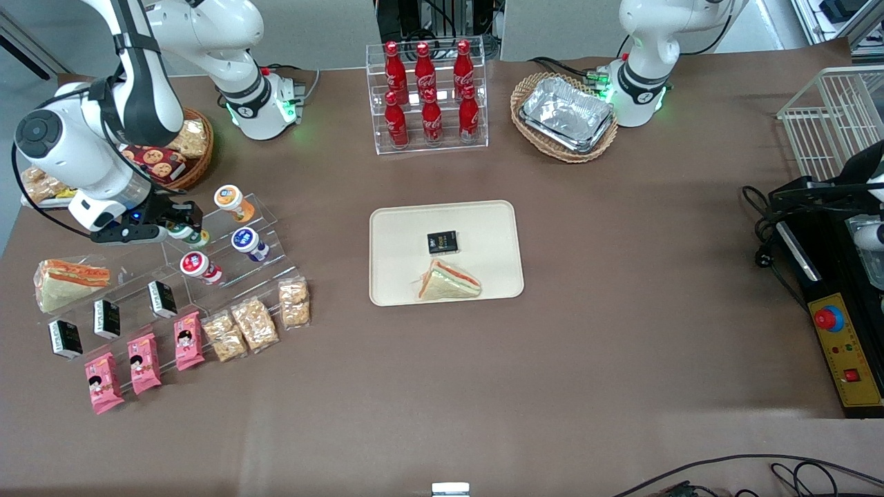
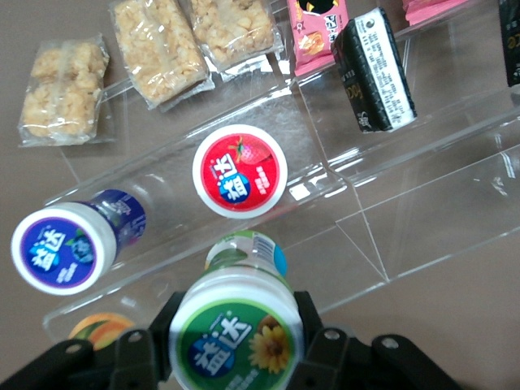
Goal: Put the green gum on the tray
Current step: 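Lift the green gum bottle out of the rack with the right gripper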
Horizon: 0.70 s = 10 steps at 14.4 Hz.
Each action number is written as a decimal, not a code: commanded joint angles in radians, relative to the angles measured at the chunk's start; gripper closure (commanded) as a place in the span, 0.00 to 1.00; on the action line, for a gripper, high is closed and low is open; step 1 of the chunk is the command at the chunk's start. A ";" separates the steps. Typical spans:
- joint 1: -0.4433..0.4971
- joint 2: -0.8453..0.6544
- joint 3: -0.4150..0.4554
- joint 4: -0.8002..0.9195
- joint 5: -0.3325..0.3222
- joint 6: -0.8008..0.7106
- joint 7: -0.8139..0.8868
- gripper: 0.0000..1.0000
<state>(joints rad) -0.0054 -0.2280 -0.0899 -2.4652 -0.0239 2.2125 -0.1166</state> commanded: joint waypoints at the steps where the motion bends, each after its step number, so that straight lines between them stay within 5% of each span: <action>1: 0.004 -0.086 -0.004 0.142 -0.007 -0.262 -0.012 0.82; 6: 0.033 -0.094 0.073 0.504 0.024 -0.690 -0.003 0.85; 10: 0.021 -0.090 0.327 0.644 0.107 -0.744 0.163 0.90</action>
<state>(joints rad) 0.0244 -0.3512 0.0713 -1.9248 0.0366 1.5165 -0.0945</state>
